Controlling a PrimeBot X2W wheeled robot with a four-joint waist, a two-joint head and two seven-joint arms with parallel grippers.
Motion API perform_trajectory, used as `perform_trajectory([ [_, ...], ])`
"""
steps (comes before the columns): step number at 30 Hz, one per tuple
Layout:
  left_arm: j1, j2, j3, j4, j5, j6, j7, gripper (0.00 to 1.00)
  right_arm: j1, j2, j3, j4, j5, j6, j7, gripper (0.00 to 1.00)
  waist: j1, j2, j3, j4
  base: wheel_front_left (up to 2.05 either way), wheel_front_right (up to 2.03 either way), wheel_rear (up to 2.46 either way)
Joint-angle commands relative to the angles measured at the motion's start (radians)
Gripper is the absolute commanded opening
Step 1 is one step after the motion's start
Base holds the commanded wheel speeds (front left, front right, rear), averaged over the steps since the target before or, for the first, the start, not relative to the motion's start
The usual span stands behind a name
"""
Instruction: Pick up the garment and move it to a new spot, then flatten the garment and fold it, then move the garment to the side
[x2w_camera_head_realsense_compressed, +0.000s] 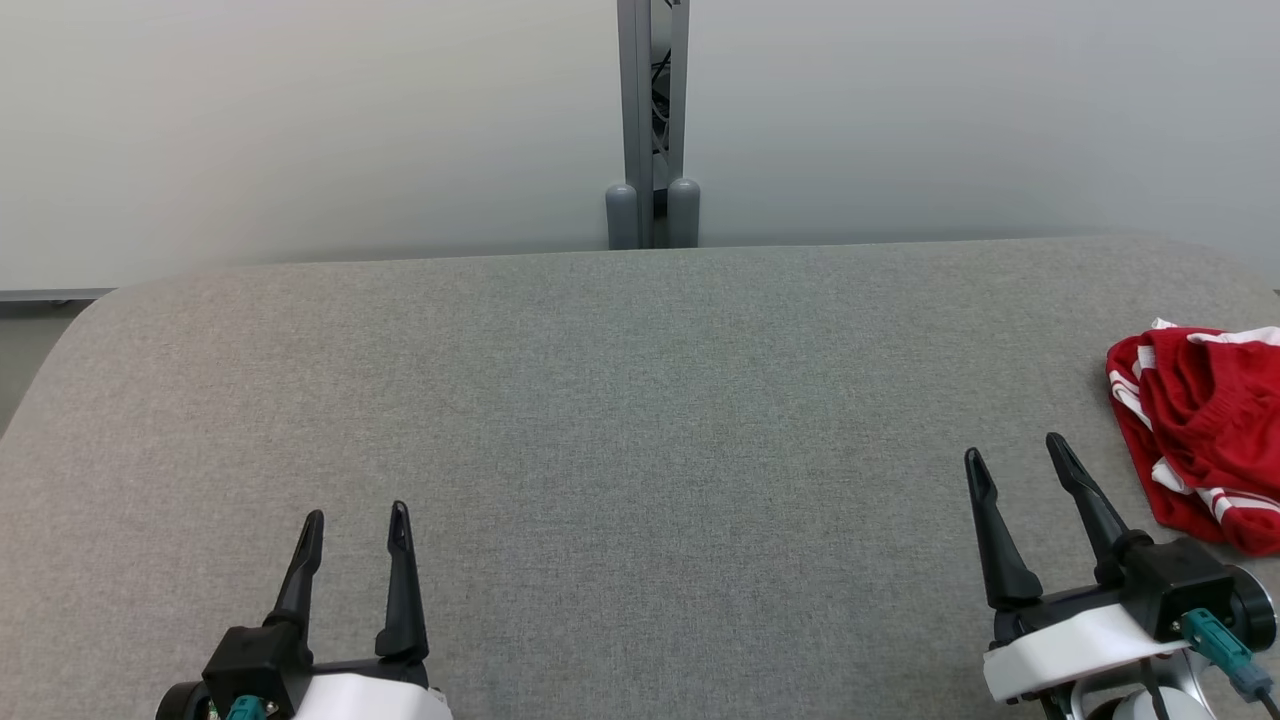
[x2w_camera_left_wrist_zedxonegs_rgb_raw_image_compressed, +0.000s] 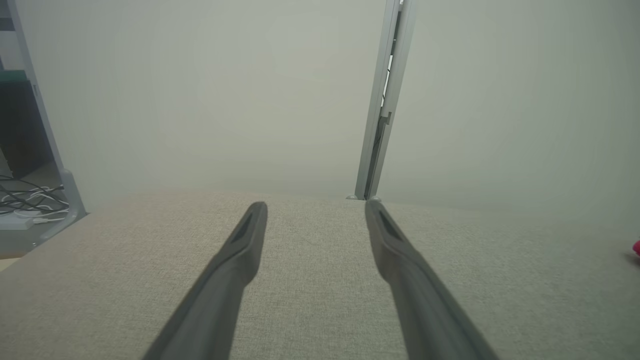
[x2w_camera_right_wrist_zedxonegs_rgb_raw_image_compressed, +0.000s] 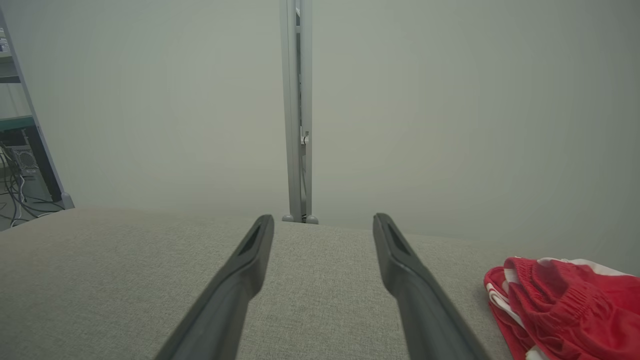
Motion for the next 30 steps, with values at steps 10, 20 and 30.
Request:
perform_trajectory([
  [10, 0.018, 0.004, 0.016, 0.009, -0.024, -0.016, -0.002, 1.0, 0.007, -0.005, 0.008, 0.014, 0.009, 0.0, -0.001, 1.0, 0.0, -0.0001, 0.002, 0.005, 0.0, 0.0, 0.0],
  [20, 0.017, 0.004, 0.034, 0.002, -0.022, -0.034, -0.002, 1.0, -0.001, -0.005, 0.018, 0.025, 0.01, 0.0, -0.001, 1.0, 0.0, -0.0001, 0.002, 0.008, 0.0, 0.0, 0.0],
  [30, 0.026, 0.004, 0.04, -0.005, -0.046, -0.041, -0.002, 1.0, -0.003, -0.005, 0.019, 0.03, 0.046, 0.0, -0.001, 1.0, 0.0, -0.0001, 0.004, 0.01, 0.0, 0.0, 0.0],
])
